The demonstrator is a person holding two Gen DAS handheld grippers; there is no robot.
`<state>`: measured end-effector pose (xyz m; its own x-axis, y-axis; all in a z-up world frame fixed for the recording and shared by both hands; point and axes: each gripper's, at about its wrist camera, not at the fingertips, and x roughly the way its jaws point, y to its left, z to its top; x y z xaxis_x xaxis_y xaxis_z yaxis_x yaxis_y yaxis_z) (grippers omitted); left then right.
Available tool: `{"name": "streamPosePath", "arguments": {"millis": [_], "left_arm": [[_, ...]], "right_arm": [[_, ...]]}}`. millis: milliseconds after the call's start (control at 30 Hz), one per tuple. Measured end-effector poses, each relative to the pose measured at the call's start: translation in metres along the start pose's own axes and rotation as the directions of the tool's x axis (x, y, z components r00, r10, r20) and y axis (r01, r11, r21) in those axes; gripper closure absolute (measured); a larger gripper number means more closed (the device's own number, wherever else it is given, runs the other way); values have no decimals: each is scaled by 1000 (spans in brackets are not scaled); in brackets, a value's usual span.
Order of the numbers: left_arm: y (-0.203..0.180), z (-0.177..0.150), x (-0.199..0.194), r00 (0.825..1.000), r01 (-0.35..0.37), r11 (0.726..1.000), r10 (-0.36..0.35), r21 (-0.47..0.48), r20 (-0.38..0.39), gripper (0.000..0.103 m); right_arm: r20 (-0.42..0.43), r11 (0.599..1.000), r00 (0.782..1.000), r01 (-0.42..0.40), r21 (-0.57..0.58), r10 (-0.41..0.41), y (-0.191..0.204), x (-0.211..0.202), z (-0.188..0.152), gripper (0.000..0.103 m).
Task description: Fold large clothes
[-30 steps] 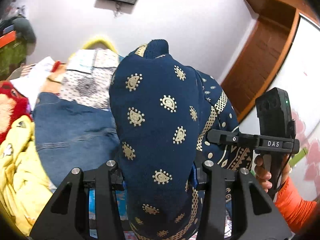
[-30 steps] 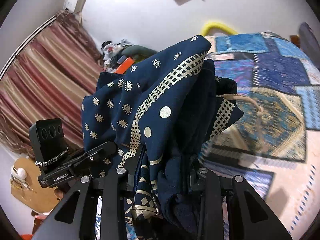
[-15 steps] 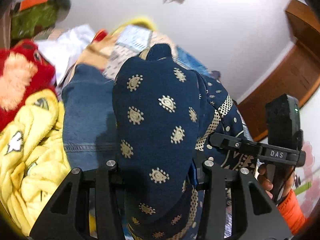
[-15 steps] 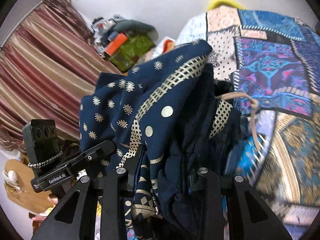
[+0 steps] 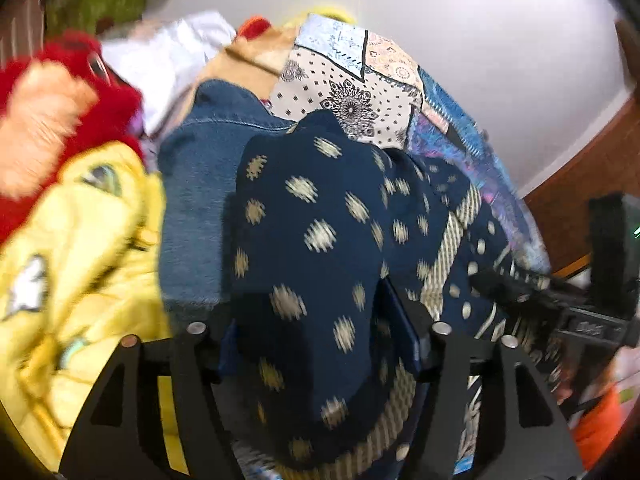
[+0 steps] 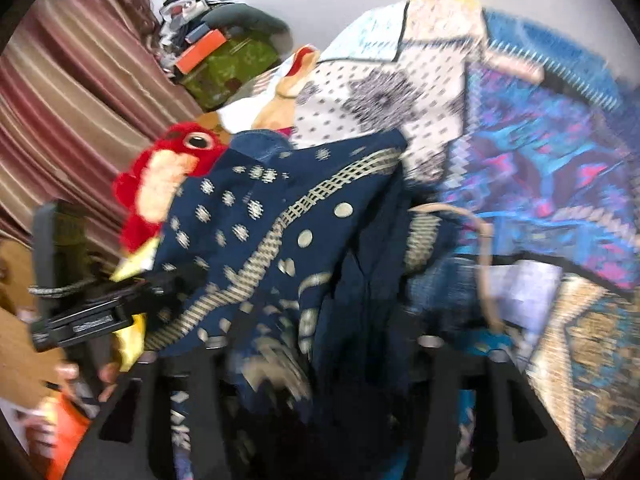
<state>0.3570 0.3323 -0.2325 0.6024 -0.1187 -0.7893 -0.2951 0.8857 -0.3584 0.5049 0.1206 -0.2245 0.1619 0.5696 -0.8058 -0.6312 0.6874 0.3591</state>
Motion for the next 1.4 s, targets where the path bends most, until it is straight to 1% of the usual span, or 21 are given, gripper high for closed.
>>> {"name": "streamPosePath", "arguments": {"millis": [33, 67, 100, 200, 267, 367, 467, 567, 633, 700, 767, 833, 867, 933, 1000, 1100, 1133, 1167, 1200, 1300, 1400], "left_arm": [[-6, -5, -1, 1000, -23, 999, 23, 32, -7, 26], [-10, -10, -1, 999, -39, 998, 40, 55, -14, 22], [-17, -20, -2, 997, -69, 993, 71, 92, -18, 19], [-31, -45, -10, 993, -114, 980, 114, 163, 8, 12], [-35, -61, -16, 992, -126, 975, 125, 182, 17, 10], [-41, -87, -30, 988, -155, 969, 150, 190, 40, 10], [-44, -104, -41, 988, -157, 970, 156, 184, 19, 10], [-54, -115, -57, 982, -186, 960, 188, 211, 12, 11], [-63, -121, -83, 979, -203, 954, 194, 222, 59, 11], [-72, -124, -110, 975, -212, 952, 191, 223, 114, 11], [-83, -124, -147, 963, -229, 948, 187, 220, 196, 11], [-97, -126, -194, 939, -237, 947, 167, 215, 301, 11], [-103, -126, -210, 930, -235, 949, 156, 212, 333, 11], [-116, -128, -254, 898, -222, 953, 118, 206, 423, 11], [-133, -134, -297, 850, -223, 955, 90, 198, 520, 12], [-151, -150, -349, 778, -217, 955, 43, 203, 626, 12], [-156, -156, -364, 756, -208, 956, 24, 206, 654, 12], [-160, -161, -373, 742, -202, 957, 11, 207, 670, 12], [-165, -170, -387, 719, -193, 958, -8, 211, 695, 12], [-173, -192, -409, 670, -192, 959, -26, 207, 742, 12], [-176, -210, -416, 642, -207, 959, -17, 195, 767, 12]], "right_arm": [[18, 997, 998, 67, -32, -66, 5, -6, -5, 19], [32, 991, 993, 114, -66, -112, 9, -10, -12, 18], [35, 987, 991, 133, -92, -131, 11, -12, -18, 18], [1, 983, 989, 146, -113, -147, 8, -17, -39, 18], [-3, 983, 988, 154, -96, -155, 2, -26, -56, 18], [-21, 990, 991, 134, -45, -135, -6, -44, -78, 18], [-20, 990, 990, 138, -16, -138, -8, -65, -100, 18], [-10, 988, 988, 151, -22, -151, 0, -91, -118, 18], [48, 987, 986, 160, -27, -158, 11, -118, -128, 18], [118, 991, 984, 134, -26, -130, 26, -151, -133, 18], [187, 994, 978, 104, -37, -95, 43, -185, -136, 18], [272, 994, 960, 89, -58, -70, 65, -220, -138, 18], [328, 993, 943, 86, -77, -56, 78, -243, -141, 18], [416, 990, 908, 88, -107, -36, 99, -279, -147, 18], [513, 987, 858, 86, -139, -2, 124, -320, -159, 18], [609, 982, 792, 87, -167, 34, 151, -363, -176, 18], [639, 981, 768, 89, -172, 43, 159, -376, -184, 18], [662, 979, 748, 90, -181, 54, 166, -387, -192, 18], [679, 978, 732, 93, -189, 62, 172, -395, -201, 18], [711, 973, 700, 111, -203, 68, 187, -409, -223, 18], [745, 967, 665, 158, -200, 45, 201, -416, -248, 18]]}}
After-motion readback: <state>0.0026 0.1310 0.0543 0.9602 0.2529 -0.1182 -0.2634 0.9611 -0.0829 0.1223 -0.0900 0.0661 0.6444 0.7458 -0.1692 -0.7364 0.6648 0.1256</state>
